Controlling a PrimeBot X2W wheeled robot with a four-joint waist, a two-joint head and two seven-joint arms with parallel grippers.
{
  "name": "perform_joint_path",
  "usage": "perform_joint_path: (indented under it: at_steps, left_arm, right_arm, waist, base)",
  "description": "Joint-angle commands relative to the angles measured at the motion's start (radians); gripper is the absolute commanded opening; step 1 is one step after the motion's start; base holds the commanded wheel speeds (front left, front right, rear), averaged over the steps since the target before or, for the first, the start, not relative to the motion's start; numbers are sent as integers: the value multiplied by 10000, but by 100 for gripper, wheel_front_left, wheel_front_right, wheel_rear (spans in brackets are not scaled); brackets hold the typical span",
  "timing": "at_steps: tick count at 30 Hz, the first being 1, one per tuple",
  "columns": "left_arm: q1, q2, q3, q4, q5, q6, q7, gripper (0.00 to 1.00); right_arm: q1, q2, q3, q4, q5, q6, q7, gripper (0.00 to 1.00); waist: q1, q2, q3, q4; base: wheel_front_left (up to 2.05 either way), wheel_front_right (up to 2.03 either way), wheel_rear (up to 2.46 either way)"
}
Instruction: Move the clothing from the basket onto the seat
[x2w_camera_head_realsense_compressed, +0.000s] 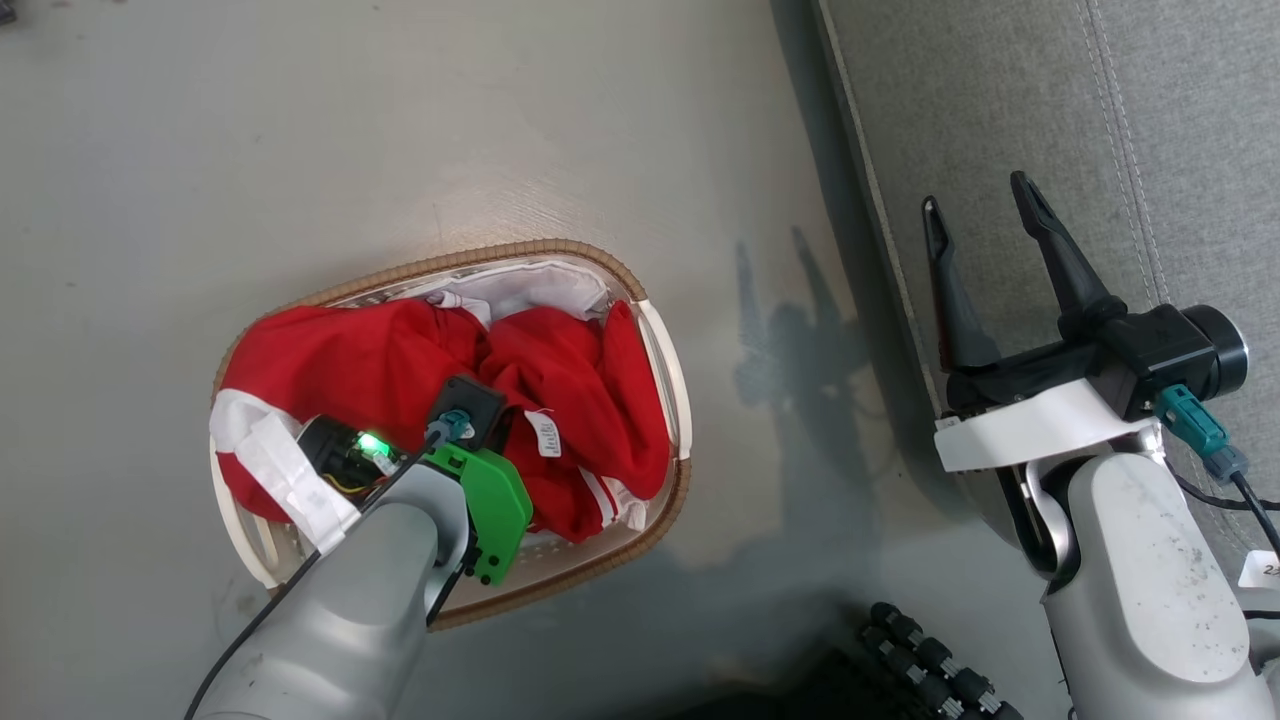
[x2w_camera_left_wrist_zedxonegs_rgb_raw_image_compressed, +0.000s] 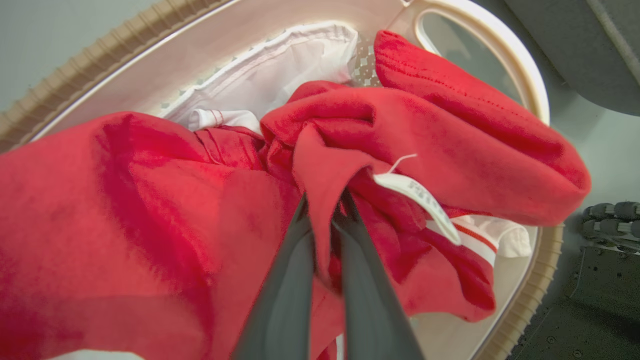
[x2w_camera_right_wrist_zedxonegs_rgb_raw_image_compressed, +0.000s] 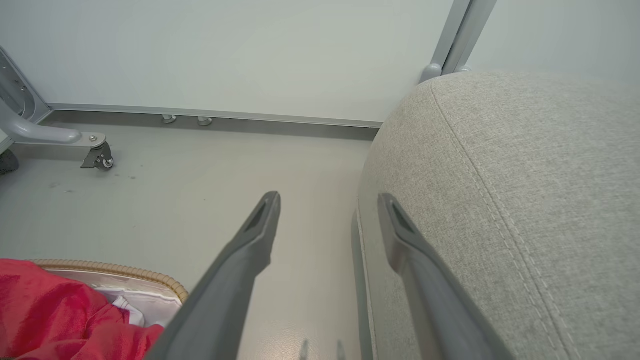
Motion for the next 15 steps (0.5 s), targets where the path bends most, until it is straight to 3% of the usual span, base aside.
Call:
perform_joint_path:
  at_steps: [1, 15]
  left_arm:
    - [-100, -4, -104, -56, -76, -25, -158, 0]
    - [807, 243, -433, -1627, -511, -3, -864, 0]
  right_arm:
    - [23, -24, -12, 51, -66, -10, -49, 100]
    - [608, -29, -208, 448, -463, -10, -49, 100]
  waist:
    - [0, 0, -114, 85]
    - [0, 0, -2053, 999]
  base:
    - [0, 0, 0]
    - [0, 0, 0]
